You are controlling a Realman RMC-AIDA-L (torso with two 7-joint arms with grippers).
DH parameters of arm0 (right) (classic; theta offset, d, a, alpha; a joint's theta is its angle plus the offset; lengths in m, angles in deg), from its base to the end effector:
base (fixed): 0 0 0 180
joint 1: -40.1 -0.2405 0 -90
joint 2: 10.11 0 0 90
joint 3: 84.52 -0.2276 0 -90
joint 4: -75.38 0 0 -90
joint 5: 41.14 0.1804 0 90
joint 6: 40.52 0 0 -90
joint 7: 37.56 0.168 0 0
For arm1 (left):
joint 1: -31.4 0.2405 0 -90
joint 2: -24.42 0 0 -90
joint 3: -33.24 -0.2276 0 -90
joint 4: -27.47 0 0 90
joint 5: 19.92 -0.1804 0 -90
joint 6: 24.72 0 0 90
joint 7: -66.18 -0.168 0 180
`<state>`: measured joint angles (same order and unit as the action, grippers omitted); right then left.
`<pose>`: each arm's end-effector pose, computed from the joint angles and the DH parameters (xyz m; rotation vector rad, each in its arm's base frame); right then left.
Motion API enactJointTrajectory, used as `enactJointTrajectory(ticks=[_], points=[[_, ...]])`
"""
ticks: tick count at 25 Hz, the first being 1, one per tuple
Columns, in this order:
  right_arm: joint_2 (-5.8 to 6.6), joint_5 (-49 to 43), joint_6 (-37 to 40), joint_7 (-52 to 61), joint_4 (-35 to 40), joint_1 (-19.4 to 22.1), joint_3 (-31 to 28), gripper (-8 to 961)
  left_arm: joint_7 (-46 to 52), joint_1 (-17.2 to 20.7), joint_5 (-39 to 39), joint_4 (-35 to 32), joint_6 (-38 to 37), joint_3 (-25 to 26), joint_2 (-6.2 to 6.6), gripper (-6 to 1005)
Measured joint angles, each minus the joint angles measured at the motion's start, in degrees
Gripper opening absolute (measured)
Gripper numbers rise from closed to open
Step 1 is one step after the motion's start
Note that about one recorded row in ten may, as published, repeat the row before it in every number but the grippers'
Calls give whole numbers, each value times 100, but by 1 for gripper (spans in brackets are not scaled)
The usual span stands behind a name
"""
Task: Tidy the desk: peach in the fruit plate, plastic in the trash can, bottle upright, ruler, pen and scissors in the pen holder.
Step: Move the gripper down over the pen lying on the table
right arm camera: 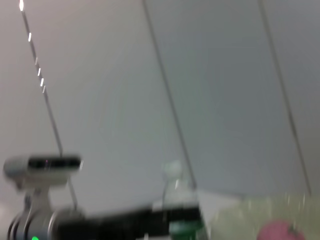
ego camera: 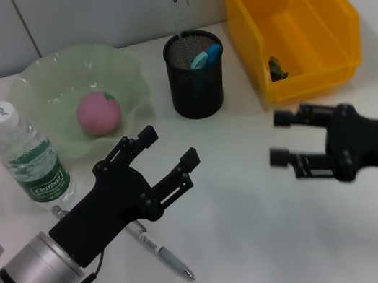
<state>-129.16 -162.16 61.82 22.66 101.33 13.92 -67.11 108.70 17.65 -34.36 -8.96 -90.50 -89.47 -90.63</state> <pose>0.2283 0.2575 0.0014 -2.5762 0.5278 1.0372 -0.1780 0.2540 -0.0635 -2.3752 -0.5469 -1.1425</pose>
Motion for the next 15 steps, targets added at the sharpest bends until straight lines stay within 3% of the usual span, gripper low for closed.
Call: enactJointTrajectory(ticks=[7,13,15], points=[[-4,-1177,11,265,611,10,0,740,424,14,-502,0,-174,233,142,804],[-5,-1400,-1,437,840,19,1,741,988,14,-1642,-246,-234,759,222,804],[-5,-1484,-9,569,933,23,14,741,988,14,-1642,-246,-234,759,222,804]])
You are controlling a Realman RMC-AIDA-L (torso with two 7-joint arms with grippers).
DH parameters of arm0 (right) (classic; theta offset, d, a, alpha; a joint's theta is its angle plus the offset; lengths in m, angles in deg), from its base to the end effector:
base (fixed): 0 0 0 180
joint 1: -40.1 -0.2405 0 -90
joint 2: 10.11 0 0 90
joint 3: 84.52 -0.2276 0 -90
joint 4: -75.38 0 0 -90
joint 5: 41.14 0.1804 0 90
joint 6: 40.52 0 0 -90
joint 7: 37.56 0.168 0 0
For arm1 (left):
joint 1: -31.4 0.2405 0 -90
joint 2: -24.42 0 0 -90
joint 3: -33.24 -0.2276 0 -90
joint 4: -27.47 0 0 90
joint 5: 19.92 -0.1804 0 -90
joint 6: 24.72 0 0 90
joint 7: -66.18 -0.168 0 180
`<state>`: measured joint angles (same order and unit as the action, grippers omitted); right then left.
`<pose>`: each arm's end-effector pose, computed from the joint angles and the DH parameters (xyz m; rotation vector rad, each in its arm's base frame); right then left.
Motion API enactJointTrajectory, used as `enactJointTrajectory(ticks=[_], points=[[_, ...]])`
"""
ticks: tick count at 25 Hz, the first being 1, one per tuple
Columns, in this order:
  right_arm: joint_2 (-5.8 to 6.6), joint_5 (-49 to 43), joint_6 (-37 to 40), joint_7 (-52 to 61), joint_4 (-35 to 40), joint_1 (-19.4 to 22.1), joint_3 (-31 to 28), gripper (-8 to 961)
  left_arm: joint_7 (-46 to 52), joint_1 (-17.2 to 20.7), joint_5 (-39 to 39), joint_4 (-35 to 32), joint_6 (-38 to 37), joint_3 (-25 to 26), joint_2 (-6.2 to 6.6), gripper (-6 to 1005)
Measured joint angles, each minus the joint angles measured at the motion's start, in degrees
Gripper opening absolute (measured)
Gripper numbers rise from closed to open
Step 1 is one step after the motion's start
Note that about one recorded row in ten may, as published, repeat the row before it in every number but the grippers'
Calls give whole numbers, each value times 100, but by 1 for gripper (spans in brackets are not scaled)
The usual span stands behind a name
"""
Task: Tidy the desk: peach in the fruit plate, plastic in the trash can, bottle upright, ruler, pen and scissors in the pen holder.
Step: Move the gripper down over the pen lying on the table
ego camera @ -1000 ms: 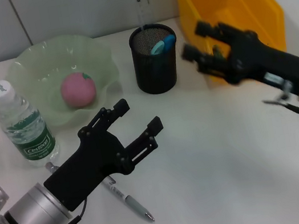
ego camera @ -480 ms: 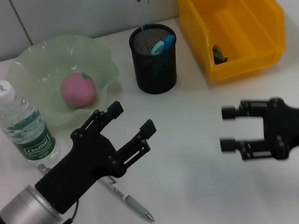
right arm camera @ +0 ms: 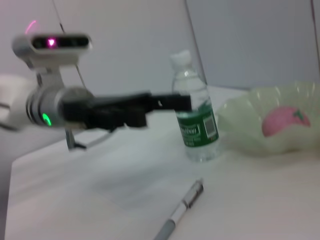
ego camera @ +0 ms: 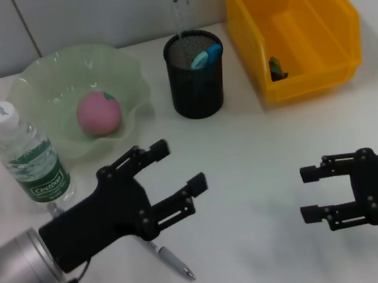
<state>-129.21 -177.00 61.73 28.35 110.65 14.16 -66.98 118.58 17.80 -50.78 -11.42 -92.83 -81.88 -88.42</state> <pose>0.2588 0.2429 -0.0014 -2.7783 0.6296 0.6793 -0.1830 0.2485 -0.0558 -2.5321 -0.5195 -1.0919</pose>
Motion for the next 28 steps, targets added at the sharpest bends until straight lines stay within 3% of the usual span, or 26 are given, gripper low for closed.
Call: enactJointTrajectory(ticks=[1,2,3,4,6,7,8,9,10,11,12,15,17,22,28], points=[[0,-45,-2,81,50,0,11,741,253,-3,-477,-206,-51,241,35,804],[0,-129,-5,261,134,-10,28,741,1112,-30,-1933,-1060,-192,965,124,804],[0,-129,-5,261,134,-10,28,741,1112,-30,-1933,-1060,-192,965,124,804],[2,-154,-3,328,167,-23,33,741,1433,-54,-2483,-1390,-273,1221,133,803],[5,-179,14,476,239,-47,48,741,1433,-54,-2483,-1390,-273,1221,133,803],[11,-187,24,618,295,-79,54,741,1806,-93,-3172,-1830,-383,1564,129,803],[11,-187,24,618,295,-79,54,741,1806,-93,-3172,-1830,-383,1564,129,803],[28,-188,53,763,326,-126,55,740,2659,-254,-4754,-2803,-843,2334,11,803],[28,-188,53,763,326,-126,55,740,2991,-377,-5341,-3184,-1145,2678,-86,803],[38,-189,79,825,336,-153,58,740,2991,-377,-5341,-3184,-1145,2678,-86,803],[55,-190,150,973,361,-220,95,740,3522,-695,-6431,-3837,-1873,3294,-310,803],[68,-191,182,1131,390,-284,218,740,3834,-1024,-7212,-4293,-2428,3652,-494,803],[105,-193,189,1403,406,-376,455,740,4084,-1370,-7894,-4608,-2767,3704,-555,803],[144,-201,166,1686,431,-480,615,740,4086,-1802,-8559,-4767,-3036,3548,-552,803],[189,-201,116,1882,449,-537,621,741,3723,-2029,-9500,-4998,-3017,2937,-558,803]])
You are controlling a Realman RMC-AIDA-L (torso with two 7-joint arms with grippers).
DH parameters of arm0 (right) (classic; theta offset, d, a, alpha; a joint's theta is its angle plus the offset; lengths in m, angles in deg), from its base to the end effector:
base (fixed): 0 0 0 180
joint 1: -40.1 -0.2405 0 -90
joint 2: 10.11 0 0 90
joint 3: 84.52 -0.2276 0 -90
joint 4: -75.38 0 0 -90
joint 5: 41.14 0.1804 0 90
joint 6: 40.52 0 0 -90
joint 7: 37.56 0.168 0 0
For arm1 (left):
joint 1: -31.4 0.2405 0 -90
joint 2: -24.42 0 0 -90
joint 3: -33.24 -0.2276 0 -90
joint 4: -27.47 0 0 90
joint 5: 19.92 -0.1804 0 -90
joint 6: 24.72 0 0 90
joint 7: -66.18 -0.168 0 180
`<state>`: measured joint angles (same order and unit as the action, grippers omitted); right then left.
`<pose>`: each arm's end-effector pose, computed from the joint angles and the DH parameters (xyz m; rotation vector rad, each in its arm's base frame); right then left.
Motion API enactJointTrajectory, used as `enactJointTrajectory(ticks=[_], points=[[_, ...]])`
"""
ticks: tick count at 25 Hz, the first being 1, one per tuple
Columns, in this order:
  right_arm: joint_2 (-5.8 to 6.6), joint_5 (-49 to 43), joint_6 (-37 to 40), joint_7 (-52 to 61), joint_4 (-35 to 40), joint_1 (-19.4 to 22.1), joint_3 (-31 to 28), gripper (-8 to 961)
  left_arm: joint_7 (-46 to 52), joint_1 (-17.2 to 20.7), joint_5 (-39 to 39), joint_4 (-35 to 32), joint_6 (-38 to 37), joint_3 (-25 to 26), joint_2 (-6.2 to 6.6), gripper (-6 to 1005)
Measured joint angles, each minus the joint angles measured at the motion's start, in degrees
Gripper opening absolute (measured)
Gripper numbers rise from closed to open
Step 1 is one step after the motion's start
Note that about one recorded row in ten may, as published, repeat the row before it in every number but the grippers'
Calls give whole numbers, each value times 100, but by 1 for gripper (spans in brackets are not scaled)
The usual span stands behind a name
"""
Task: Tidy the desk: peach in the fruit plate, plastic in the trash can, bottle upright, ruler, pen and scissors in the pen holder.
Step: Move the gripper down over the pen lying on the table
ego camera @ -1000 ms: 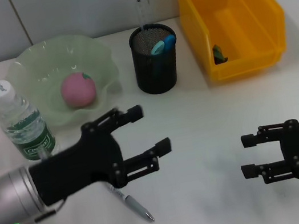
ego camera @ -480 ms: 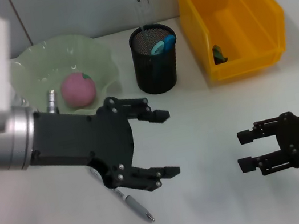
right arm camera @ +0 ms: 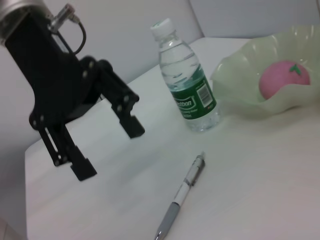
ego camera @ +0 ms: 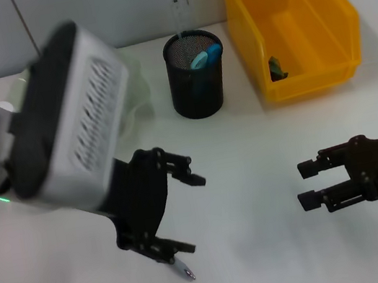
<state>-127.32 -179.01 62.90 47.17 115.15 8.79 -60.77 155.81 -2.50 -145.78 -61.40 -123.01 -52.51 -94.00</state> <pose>0.2446 0.2650 0.0098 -2.8743 0.8798 0.5324 -0.0996 0.2642 -0.0237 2.9726 -0.8109 -0.2253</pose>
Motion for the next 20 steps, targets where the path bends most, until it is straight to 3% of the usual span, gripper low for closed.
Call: enactJointTrajectory(ticks=[10,20], points=[[62,-58,-298,321,76,-67,5,740,-753,-112,-1060,-217,148,-949,-17,802],[84,-62,-446,409,66,-129,-35,741,-1261,-218,-1532,-88,314,-1371,-20,795]])
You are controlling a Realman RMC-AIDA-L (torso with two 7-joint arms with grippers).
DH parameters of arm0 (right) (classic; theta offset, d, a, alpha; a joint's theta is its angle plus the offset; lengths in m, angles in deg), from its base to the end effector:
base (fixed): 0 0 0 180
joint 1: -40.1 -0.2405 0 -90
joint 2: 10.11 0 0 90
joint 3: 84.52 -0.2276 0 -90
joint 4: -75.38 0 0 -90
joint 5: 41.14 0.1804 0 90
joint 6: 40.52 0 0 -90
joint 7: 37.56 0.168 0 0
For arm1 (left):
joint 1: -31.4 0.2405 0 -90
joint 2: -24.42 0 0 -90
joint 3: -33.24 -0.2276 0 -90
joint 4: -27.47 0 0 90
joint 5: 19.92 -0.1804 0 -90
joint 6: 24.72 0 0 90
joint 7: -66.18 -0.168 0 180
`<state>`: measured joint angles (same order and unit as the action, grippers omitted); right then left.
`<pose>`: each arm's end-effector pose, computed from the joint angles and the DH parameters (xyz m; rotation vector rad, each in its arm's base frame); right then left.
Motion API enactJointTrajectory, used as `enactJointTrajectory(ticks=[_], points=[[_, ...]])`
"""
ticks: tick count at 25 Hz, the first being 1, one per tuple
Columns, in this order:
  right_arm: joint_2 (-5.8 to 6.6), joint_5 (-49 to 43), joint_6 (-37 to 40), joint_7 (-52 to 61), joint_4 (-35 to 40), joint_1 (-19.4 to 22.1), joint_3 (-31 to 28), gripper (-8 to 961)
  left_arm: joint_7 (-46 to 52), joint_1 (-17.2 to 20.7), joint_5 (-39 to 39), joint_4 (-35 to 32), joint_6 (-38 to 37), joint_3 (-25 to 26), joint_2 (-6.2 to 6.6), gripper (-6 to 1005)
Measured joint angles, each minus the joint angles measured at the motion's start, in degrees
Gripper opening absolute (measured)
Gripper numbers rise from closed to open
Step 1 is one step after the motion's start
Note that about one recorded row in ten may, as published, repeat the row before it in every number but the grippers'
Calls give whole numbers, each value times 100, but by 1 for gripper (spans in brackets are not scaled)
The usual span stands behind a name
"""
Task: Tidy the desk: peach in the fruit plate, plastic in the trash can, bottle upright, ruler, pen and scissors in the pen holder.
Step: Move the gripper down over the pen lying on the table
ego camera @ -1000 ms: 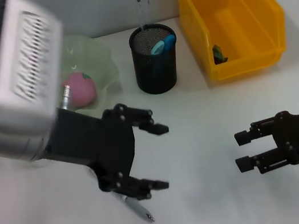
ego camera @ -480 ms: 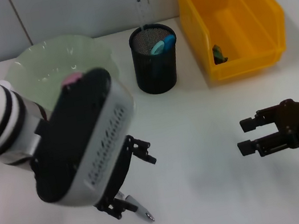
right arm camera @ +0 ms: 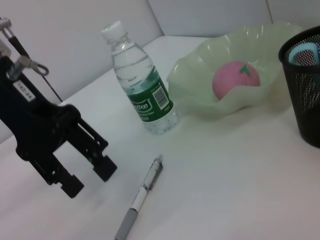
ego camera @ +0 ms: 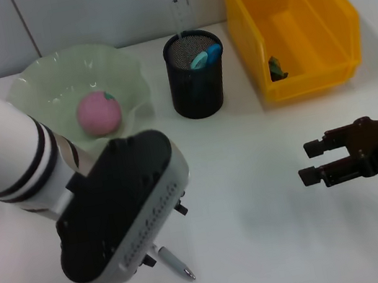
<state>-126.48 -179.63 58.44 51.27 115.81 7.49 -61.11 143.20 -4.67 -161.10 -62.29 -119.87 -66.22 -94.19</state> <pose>0.2512 0.2831 0.0168 -2.7864 0.9432 0.4583 -0.1184 0.2660 -0.0458 2.6166 -1.3346 -0.6482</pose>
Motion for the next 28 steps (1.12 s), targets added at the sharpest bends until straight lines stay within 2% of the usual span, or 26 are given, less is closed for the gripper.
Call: enactJointTrajectory(ticks=[6,15,28], points=[[0,43,-9,5,-37,8,-13,741,-295,-126,-159,187,91,-274,-26,791],[-23,51,-116,44,-36,55,-20,740,-924,-331,-173,913,546,-236,-40,786],[-31,28,-150,337,-35,65,17,741,-1150,-378,-451,893,518,-445,-42,777]])
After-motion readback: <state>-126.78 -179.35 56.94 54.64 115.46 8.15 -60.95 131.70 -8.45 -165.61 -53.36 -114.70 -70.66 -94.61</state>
